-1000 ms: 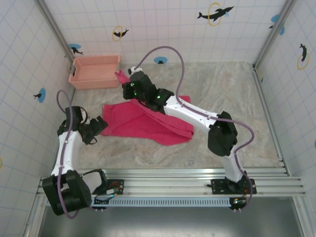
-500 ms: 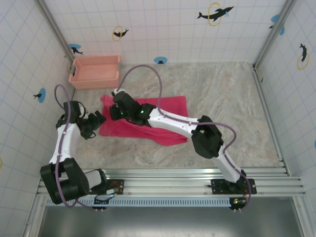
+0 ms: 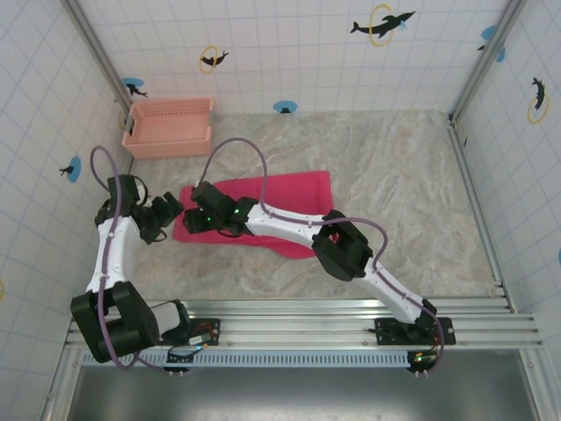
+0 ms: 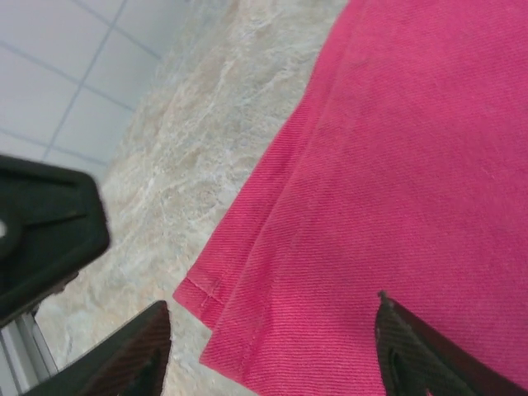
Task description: Roll up the long pants
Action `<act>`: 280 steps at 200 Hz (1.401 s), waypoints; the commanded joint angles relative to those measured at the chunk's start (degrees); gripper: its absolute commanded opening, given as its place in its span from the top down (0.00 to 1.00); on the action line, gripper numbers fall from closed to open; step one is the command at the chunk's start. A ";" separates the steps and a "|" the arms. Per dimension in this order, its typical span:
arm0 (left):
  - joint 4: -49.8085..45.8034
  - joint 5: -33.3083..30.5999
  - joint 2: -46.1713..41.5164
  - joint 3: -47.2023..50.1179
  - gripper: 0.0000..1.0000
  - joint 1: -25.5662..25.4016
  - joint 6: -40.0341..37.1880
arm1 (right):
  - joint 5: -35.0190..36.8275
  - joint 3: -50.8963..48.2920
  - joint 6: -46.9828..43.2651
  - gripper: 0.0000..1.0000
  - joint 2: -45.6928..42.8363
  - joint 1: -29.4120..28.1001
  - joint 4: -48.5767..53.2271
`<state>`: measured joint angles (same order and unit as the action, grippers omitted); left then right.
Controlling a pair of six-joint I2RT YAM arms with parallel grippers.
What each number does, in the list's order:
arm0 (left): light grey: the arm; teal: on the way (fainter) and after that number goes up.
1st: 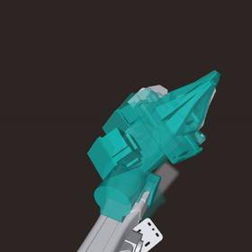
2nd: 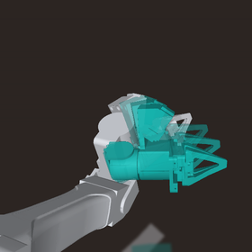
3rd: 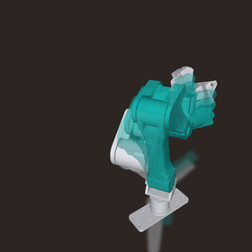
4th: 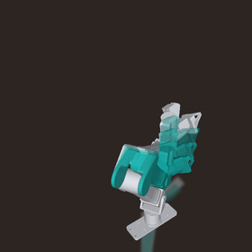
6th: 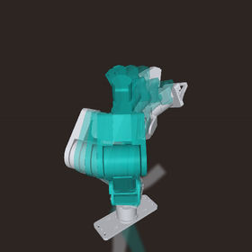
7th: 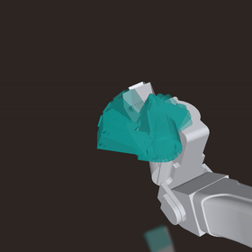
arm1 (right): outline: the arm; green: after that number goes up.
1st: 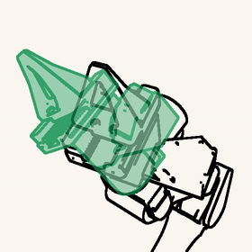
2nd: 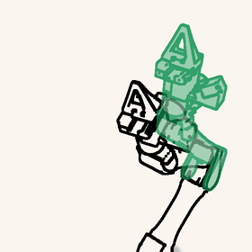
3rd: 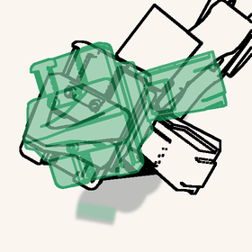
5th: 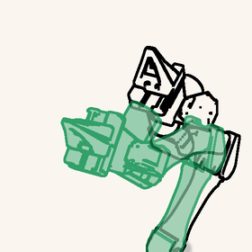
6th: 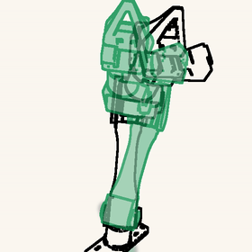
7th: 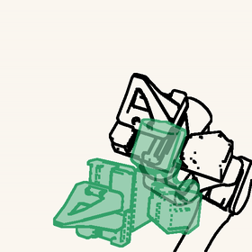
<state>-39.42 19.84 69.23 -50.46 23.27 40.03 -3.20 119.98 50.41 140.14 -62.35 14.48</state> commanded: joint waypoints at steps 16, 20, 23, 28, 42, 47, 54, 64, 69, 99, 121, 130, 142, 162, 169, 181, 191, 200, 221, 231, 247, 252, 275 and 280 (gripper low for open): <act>-0.84 0.04 -0.24 -1.30 0.03 0.40 -1.05 | 1.86 -11.66 -3.92 0.28 -16.71 4.89 -2.54; -0.69 0.26 -0.16 -1.28 0.03 0.38 -1.01 | 2.31 -13.89 -4.34 0.28 -19.11 5.80 -2.30; -0.44 0.47 -0.15 -1.23 0.02 0.42 -1.01 | 2.87 -15.60 -4.75 0.28 -20.65 6.51 -1.94; 0.42 1.12 -0.13 -1.13 0.02 0.38 -1.16 | 3.68 -18.41 -5.75 0.28 -24.02 7.71 -1.13; 1.66 2.06 -0.15 -0.89 0.02 -0.10 -1.28 | 6.62 -25.06 -9.19 0.27 -31.72 11.42 3.44; 2.20 2.12 -0.15 -0.70 0.02 -0.30 -1.40 | 7.04 -27.10 -10.51 0.27 -34.40 13.09 5.46; 2.83 1.98 -0.08 -0.65 0.03 -0.79 -1.90 | 7.01 -30.06 -12.08 0.27 -37.85 15.59 8.63; 2.98 0.71 0.04 -0.62 0.02 -1.90 -2.02 | 7.27 -34.67 -13.87 0.27 -42.65 19.28 11.33; 3.52 0.27 -0.06 -0.36 0.02 -2.56 -1.98 | 6.73 -37.19 -14.64 0.27 -44.56 21.12 11.96; 6.89 -2.45 2.48 -1.36 0.03 -11.12 -0.75 | 2.08 -49.20 -17.64 0.27 -52.40 30.91 14.10; 6.87 -5.56 8.83 -5.17 0.03 -19.00 0.18 | -0.92 -54.58 -18.58 0.27 -53.35 35.41 13.63; 7.94 -4.96 11.72 -5.79 0.02 -20.52 1.48 | -2.09 -55.82 -18.99 0.26 -52.60 36.57 13.07; 10.14 -3.58 15.80 -6.28 0.03 -21.77 2.83 | -4.76 -56.99 -18.95 0.26 -50.71 38.20 12.55; 10.88 -3.54 22.06 -8.01 0.02 -23.29 3.30 | -7.79 -58.49 -18.99 0.27 -47.23 39.20 10.46; 10.80 -3.83 23.66 -8.41 0.02 -23.61 3.39 | -8.57 -58.57 -19.20 0.27 -45.92 39.20 10.00; 11.12 -4.07 25.57 -8.65 0.02 -24.34 3.55 | -10.59 -58.55 -19.21 0.27 -43.41 39.25 8.71; 11.20 -4.65 26.56 -8.84 0.03 -25.10 3.58 | -12.66 -58.40 -19.06 0.27 -41.57 39.22 7.26; 11.00 -5.67 27.37 -9.10 0.03 -25.82 3.30 | -13.30 -57.93 -18.95 0.27 -39.89 39.06 6.80; 11.03 -6.51 29.33 -9.35 0.02 -27.03 3.51 | -16.23 -56.41 -19.39 0.29 -36.29 38.66 6.50; 11.39 -7.08 30.53 -9.36 0.02 -27.62 3.90 | -16.91 -56.05 -19.38 0.30 -35.15 38.35 6.26; 11.95 -7.19 33.55 -9.70 0.02 -28.57 4.49 | -17.10 -55.87 -19.41 0.41 -33.41 37.92 5.84; 12.07 -7.04 34.71 -10.02 0.02 -28.99 4.76 | -17.70 -55.91 -19.32 0.51 -32.78 38.00 5.47; 11.70 -7.08 40.66 -12.94 0.02 -31.32 4.29 | -18.54 -56.30 -18.72 0.90 -31.61 38.00 5.47; 11.79 -7.24 41.67 -13.62 0.02 -32.01 4.34 | -17.94 -56.85 -18.38 0.93 -32.15 38.07 5.47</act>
<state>-29.06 11.51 102.41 -63.29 -5.65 43.59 -19.81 63.29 31.38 106.65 -24.10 20.05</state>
